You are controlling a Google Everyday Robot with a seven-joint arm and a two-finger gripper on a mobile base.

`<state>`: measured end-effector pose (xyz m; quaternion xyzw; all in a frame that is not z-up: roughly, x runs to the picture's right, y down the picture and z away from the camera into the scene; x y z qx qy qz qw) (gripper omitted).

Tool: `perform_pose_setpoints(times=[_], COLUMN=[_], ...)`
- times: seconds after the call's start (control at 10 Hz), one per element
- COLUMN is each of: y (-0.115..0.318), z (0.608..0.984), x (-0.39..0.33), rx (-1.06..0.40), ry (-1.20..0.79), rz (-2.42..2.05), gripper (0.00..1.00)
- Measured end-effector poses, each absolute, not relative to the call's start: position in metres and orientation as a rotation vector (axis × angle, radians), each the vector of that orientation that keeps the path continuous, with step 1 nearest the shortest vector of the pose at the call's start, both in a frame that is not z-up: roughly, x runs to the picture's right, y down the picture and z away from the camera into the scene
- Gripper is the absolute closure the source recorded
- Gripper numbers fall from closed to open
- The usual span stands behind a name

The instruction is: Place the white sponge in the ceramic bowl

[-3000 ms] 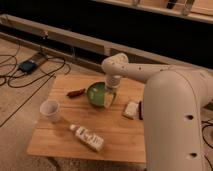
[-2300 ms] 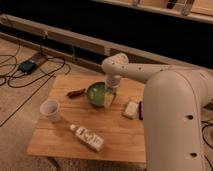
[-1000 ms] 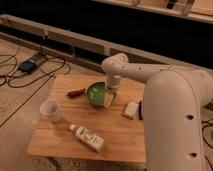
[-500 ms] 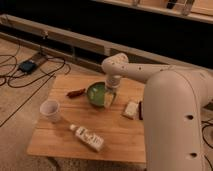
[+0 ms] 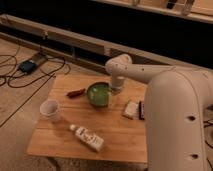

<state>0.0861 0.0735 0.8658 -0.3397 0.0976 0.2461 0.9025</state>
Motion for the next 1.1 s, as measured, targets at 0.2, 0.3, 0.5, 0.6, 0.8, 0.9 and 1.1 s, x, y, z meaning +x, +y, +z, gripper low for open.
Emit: perform_pose_setpoints(times=[0.2, 0.3, 0.5, 0.6, 0.8, 0.9, 1.1], y=[0.089, 0.096, 0.104, 0.109, 0.114, 0.114, 0.115], z=[0.866, 0.867, 0.875, 0.881, 0.888, 0.892, 0.899], x=[0.113, 0.118, 0.123, 0.128, 0.136, 0.142, 0.155], rx=[-0.705, -0.709, -0.694, -0.686, -0.672, -0.663, -0.648], ry=[0.259, 0.274, 0.272, 0.268, 0.263, 0.262, 0.265], rz=[0.557, 0.572, 0.594, 0.602, 0.617, 0.625, 0.639], gripper=[0.2, 0.2, 0.2, 0.2, 0.2, 0.2, 0.2])
